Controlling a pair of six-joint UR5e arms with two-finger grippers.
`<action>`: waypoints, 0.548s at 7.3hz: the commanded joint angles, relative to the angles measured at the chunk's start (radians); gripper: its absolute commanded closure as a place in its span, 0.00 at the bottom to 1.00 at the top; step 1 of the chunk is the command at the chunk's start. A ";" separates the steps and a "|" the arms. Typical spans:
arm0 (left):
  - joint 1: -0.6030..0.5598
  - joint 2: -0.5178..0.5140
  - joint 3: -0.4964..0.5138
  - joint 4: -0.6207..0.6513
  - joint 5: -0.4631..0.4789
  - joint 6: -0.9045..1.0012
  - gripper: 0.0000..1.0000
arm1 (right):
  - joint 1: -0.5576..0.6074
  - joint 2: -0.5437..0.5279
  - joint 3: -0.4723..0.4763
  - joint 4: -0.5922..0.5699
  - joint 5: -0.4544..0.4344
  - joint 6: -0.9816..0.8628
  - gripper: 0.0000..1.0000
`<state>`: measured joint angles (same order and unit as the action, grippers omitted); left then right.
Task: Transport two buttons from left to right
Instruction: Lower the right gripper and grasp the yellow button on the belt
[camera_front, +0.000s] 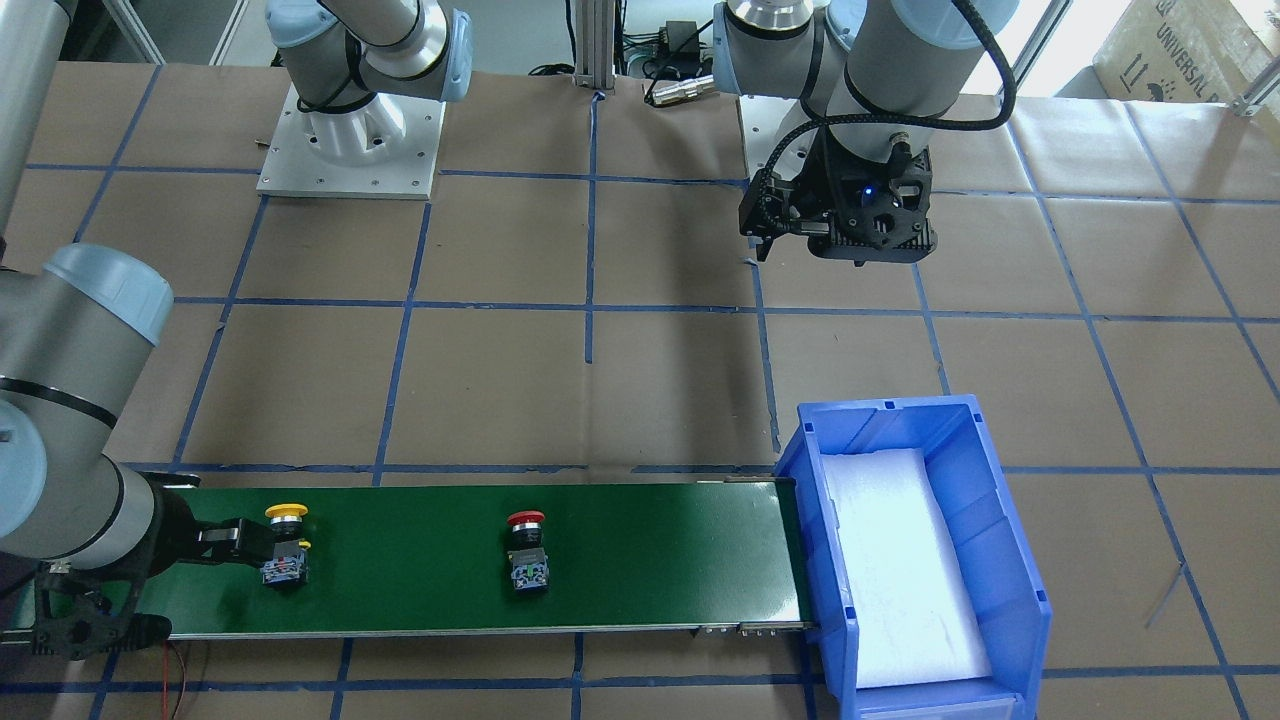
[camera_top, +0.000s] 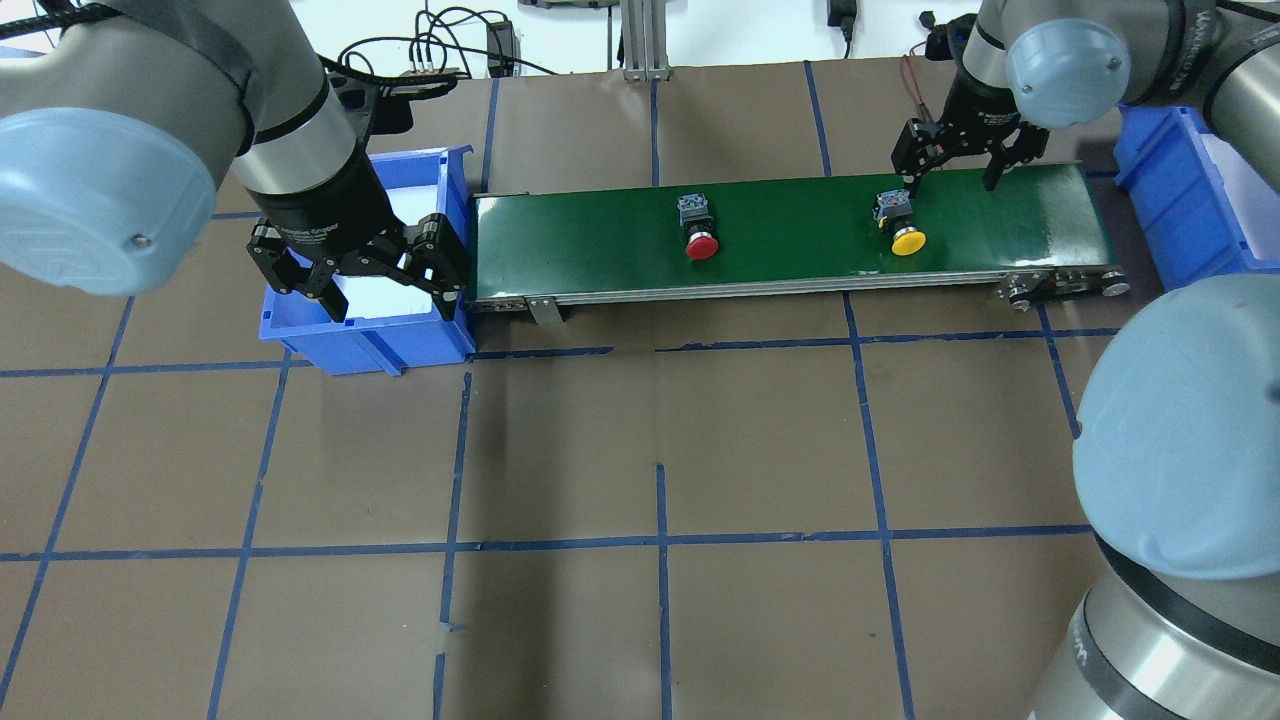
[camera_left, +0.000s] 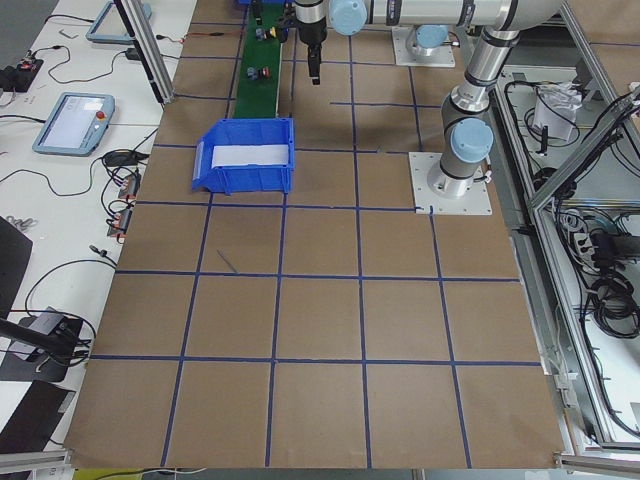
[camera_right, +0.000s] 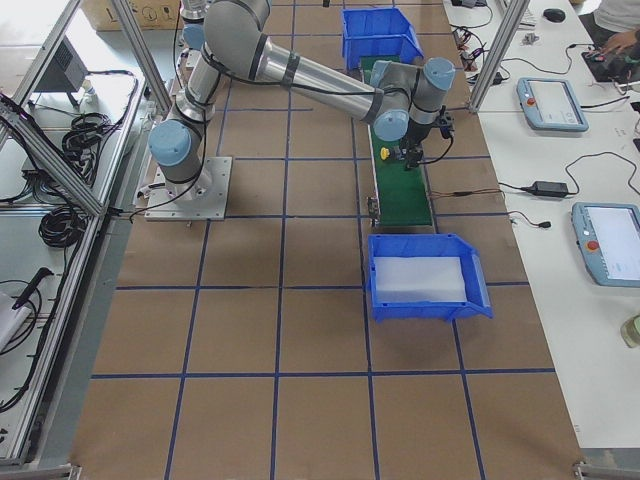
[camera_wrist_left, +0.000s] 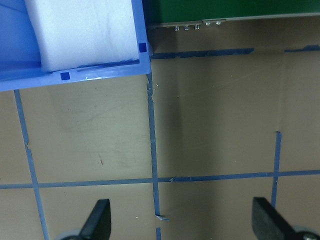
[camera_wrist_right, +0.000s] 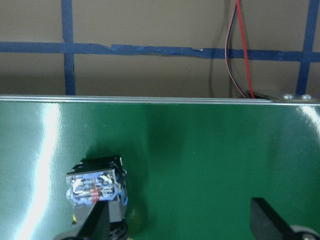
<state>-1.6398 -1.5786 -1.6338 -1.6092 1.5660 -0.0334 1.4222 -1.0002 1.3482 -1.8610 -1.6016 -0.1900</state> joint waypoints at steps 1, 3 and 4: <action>0.000 0.002 0.000 0.000 0.000 0.001 0.00 | 0.003 0.008 -0.001 -0.001 0.000 0.001 0.00; 0.000 0.000 0.000 0.000 0.000 0.000 0.00 | 0.004 0.011 0.000 -0.003 0.000 0.001 0.00; 0.000 0.000 0.000 0.000 0.000 0.000 0.00 | 0.010 0.020 -0.001 -0.012 0.002 0.003 0.00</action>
<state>-1.6398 -1.5783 -1.6337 -1.6091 1.5662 -0.0336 1.4274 -0.9884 1.3475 -1.8653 -1.6011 -0.1884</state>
